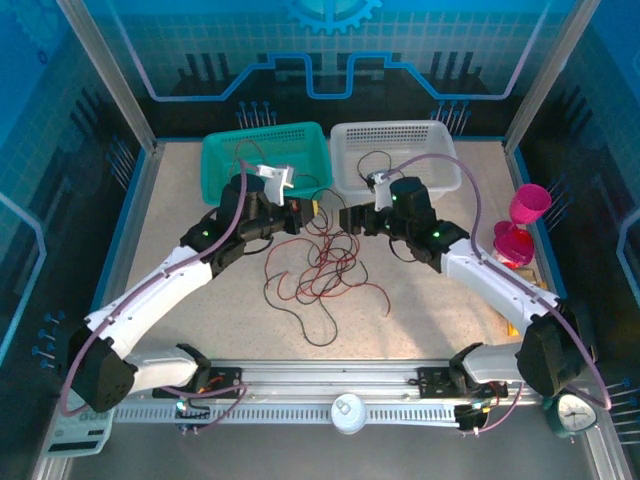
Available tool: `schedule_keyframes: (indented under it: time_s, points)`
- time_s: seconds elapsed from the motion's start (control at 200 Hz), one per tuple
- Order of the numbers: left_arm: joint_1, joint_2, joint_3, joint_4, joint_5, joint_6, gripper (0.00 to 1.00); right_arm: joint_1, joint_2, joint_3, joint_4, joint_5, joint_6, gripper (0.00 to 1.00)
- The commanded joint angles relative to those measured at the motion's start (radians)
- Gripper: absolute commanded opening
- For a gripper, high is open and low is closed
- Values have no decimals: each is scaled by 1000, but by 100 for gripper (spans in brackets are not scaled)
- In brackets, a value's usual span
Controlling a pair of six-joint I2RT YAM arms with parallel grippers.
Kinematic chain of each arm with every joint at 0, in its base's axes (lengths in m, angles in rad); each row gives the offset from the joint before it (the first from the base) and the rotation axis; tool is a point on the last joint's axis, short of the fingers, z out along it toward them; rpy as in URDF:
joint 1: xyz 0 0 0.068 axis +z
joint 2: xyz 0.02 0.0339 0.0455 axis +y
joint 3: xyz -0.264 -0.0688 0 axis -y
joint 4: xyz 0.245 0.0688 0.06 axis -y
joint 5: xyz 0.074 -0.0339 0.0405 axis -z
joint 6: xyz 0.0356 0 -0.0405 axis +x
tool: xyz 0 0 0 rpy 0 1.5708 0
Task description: Untangle the cables
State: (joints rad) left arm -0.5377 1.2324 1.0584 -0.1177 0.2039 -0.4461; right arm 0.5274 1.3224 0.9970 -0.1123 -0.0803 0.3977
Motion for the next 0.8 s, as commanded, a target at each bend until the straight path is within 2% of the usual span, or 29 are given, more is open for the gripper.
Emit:
schedule_keyframes:
  time_s: [0.0,0.585,0.705,0.79]
  points:
    - [1,-29,48,43,54,-18,0,-11,56,34,-9,74,-25,79]
    - [-8,-81,81,31,100,-54,0,-25,377,223,55,111,-11,79]
    - [-11,-95,78,26,100,-56,0,-32,410,261,47,105,-1,72]
    - [-13,-106,72,20,99,-54,0,-32,398,262,51,93,-4,61]
